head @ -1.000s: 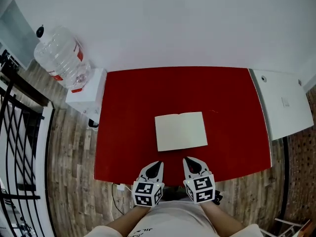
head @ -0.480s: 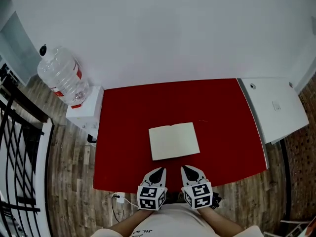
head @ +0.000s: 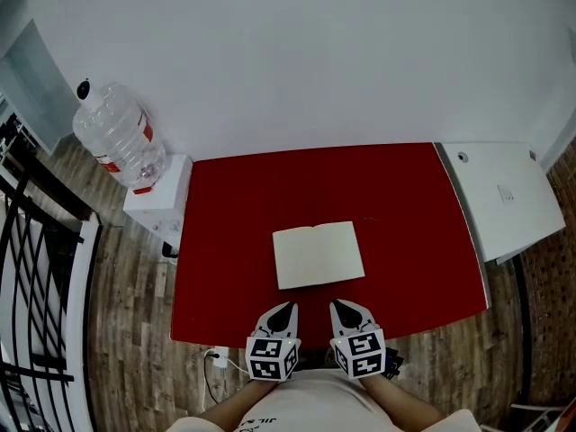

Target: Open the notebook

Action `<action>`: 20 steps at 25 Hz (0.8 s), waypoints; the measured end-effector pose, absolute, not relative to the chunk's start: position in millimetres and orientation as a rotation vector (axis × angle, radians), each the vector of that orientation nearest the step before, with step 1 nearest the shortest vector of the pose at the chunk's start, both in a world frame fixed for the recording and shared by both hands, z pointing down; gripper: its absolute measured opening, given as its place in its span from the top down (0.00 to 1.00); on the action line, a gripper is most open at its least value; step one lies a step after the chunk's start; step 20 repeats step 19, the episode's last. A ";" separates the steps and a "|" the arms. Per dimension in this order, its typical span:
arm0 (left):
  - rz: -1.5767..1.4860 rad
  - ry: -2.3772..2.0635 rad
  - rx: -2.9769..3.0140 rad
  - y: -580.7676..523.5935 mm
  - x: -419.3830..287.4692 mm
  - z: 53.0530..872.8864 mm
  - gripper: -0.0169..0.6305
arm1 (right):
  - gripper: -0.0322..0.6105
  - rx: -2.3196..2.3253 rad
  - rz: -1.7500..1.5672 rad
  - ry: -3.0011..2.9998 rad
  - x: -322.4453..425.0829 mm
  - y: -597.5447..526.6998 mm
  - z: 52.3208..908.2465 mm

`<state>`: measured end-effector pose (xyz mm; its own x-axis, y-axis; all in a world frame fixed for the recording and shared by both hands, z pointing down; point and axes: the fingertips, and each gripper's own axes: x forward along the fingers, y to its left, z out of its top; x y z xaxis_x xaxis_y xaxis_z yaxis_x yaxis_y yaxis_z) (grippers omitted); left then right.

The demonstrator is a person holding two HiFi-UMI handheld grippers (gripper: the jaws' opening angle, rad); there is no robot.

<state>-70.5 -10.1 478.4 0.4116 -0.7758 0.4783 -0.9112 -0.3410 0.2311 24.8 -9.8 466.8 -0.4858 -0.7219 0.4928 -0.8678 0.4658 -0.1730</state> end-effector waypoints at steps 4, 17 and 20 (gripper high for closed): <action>0.396 -1.436 2.211 -8.0 -71.2 477.3 0.96 | 0.94 1.330 0.583 -2.371 21.8 -7.5 466.6; 0.392 -1.442 2.227 -10.0 -66.9 476.2 0.96 | 0.94 1.331 0.570 -2.394 20.4 -8.0 464.0; 0.390 -1.444 2.234 -13.7 -66.8 475.6 0.96 | 0.94 1.331 0.562 -2.401 19.1 -11.2 463.1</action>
